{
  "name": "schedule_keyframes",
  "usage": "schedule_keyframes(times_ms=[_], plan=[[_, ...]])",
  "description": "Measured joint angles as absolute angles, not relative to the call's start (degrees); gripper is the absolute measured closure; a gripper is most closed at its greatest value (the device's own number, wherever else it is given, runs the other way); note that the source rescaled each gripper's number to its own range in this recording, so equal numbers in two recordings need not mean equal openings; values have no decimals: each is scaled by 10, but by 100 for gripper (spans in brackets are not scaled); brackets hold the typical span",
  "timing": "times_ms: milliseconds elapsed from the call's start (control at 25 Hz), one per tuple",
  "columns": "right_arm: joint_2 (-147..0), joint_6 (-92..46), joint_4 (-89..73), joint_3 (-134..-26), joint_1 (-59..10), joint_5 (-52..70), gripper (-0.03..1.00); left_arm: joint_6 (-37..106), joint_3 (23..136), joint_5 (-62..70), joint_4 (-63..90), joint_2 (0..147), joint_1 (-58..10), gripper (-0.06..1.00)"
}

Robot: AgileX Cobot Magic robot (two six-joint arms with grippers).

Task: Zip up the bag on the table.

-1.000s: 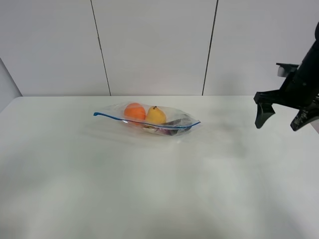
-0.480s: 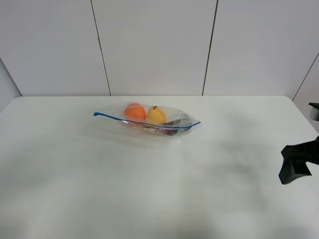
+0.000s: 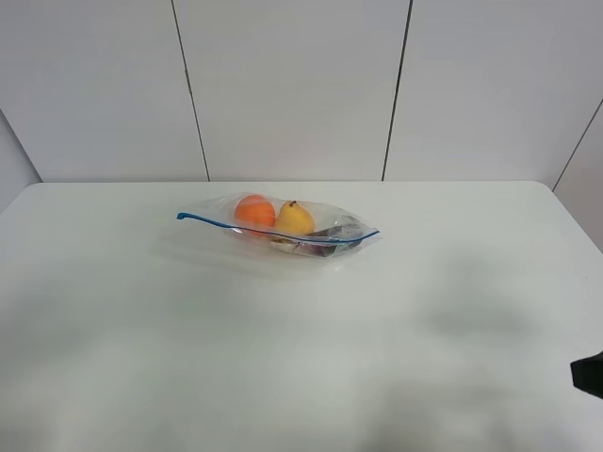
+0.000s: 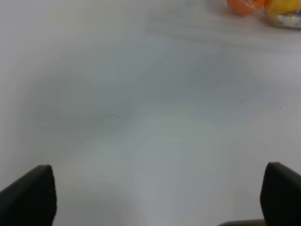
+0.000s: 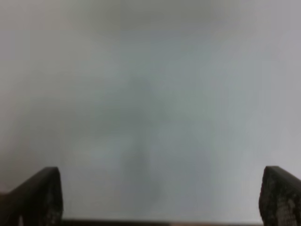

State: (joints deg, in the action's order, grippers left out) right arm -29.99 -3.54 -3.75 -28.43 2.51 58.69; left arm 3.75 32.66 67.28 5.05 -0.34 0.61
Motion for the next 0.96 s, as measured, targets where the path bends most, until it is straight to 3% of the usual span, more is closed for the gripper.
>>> schedule_keyframes(times_ms=[440, 960], plan=[[-16, -35, -37, -282, 25, 587, 4, 37, 327, 673, 51, -3, 6, -6], [4, -30, -34, -281, 25, 588, 4, 37, 327, 673, 51, -3, 6, -6]])
